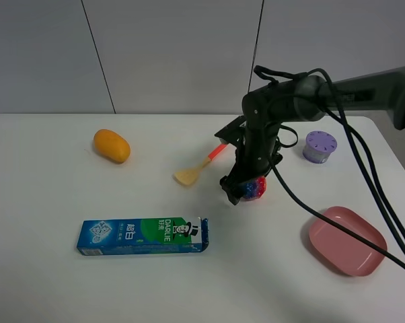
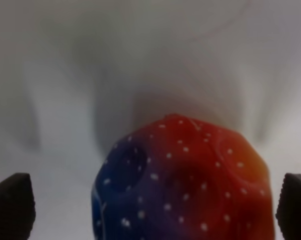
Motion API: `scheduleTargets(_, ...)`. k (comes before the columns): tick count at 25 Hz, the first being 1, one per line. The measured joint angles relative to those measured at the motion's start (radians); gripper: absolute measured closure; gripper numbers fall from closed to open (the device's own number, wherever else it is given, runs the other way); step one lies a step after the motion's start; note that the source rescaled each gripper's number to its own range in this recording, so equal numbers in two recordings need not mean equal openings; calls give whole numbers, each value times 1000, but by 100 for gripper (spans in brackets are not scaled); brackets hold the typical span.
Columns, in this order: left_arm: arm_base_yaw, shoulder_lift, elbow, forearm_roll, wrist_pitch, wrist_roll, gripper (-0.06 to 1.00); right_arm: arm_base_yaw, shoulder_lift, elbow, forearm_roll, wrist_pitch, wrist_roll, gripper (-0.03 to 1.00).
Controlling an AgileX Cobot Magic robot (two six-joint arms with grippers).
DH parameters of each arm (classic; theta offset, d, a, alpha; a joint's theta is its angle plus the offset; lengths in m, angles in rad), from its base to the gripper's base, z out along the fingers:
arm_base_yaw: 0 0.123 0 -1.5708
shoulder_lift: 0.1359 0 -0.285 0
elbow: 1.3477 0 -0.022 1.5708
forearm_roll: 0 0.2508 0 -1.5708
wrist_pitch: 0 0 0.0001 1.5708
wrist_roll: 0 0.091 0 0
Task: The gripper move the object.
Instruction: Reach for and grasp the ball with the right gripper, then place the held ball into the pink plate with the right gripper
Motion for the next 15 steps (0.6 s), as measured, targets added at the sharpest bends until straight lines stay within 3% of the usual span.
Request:
scheduleTargets(2, 0, 0, 0, 0, 0, 0, -6, 0, 11, 0, -7, 0, 6, 8)
scheduleTargets(4, 0, 0, 0, 0, 0, 0, -6, 0, 14, 0, -14, -1, 8, 21)
scheduleTargets(6, 0, 0, 0, 0, 0, 0, -6, 0, 15, 0, -16, -1, 10, 51)
scheduleTargets(8, 0, 0, 0, 0, 0, 0, -6, 0, 15, 0, -21, 2, 12, 95)
scheduleTargets(15, 0, 0, 0, 0, 0, 0, -6, 0, 11, 0, -28, 24, 19, 97)
